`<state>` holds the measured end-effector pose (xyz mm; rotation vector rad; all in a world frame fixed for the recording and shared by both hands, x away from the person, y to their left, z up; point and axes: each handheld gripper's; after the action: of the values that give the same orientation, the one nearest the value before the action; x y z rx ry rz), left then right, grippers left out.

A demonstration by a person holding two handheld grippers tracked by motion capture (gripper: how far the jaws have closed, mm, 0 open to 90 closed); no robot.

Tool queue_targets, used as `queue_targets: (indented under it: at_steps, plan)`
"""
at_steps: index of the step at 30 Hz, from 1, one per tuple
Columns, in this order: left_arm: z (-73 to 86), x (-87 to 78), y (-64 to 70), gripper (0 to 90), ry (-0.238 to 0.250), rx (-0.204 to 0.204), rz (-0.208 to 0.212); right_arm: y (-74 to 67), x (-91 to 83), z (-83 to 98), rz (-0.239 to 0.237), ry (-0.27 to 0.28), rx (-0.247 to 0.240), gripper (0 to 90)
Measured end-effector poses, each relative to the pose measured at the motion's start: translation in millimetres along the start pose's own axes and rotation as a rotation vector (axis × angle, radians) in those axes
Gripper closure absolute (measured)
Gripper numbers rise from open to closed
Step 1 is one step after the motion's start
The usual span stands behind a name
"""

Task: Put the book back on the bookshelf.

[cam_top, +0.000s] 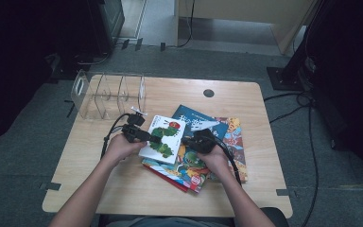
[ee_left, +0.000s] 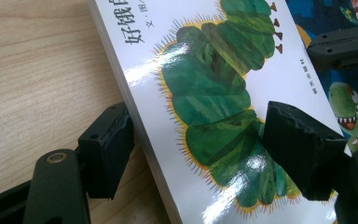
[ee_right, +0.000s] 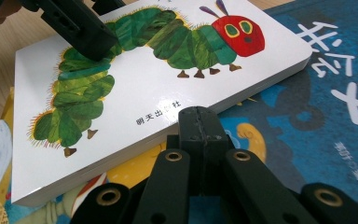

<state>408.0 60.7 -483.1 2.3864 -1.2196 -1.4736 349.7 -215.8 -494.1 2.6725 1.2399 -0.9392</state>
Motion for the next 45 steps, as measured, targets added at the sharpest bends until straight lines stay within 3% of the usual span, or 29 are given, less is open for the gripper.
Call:
queue_targets:
  at_steps: [3, 10, 16, 21, 23, 25, 26, 29, 35, 40, 45]
  plan:
    - [-0.6, -0.2, -1.3, 25.7, -0.001, -0.023, -0.003, -1.9, 2.8, -1.0, -0.012, 0.0, -0.002, 90.0]
    - [-5.0, -6.5, 2.0, 28.5, -0.022, -0.059, -0.057, -5.9, 6.3, -1.2, -0.023, 0.008, -0.011, 90.0]
    - [-14.3, -30.1, 8.6, 43.3, 0.021, -0.052, -0.059, -8.3, 7.3, -1.1, -0.033, 0.008, -0.015, 90.0]
    - [-23.5, -43.5, 17.7, 52.1, 0.013, -0.039, -0.052, -9.5, 7.7, -1.3, -0.03, 0.006, -0.024, 90.0]
    - [-28.6, -48.7, 18.9, 55.2, -0.003, -0.052, -0.039, -9.5, 7.7, -1.2, -0.029, 0.006, -0.025, 90.0]
    - [-34.5, -47.9, 23.6, 60.1, -0.049, -0.092, 0.052, -11.6, 8.6, -1.4, -0.02, 0.008, -0.034, 90.0]
    - [-35.9, -46.6, 28.4, 62.2, -0.056, -0.086, 0.069, -12.5, 9.6, -1.7, -0.023, 0.01, -0.036, 90.0]
    - [-39.5, -47.0, 37.9, 65.6, -0.047, -0.056, 0.059, -15.2, 11.8, -2.3, -0.026, 0.011, -0.043, 90.0]
    - [-51.2, -46.5, 52.0, 69.4, -0.083, -0.011, 0.001, -20.1, 13.8, -2.8, -0.037, 0.014, -0.055, 88.1]
    - [-62.3, -45.7, 57.4, 71.8, -0.124, -0.001, -0.035, -24.7, 15.8, -3.9, -0.044, 0.018, -0.076, 86.0]
    - [-67.4, -46.7, 58.2, 75.5, -0.155, 0.002, -0.031, -24.1, 17.2, -4.4, -0.05, 0.013, -0.071, 78.6]
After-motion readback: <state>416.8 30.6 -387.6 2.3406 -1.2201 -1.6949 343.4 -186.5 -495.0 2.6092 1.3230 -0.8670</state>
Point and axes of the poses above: each handheld gripper's, and its own axes: x roughly forward along the jaws, z roughly out of its underside, y roughly to its right, and after that the axes turned 7 degrees about y, right-handed
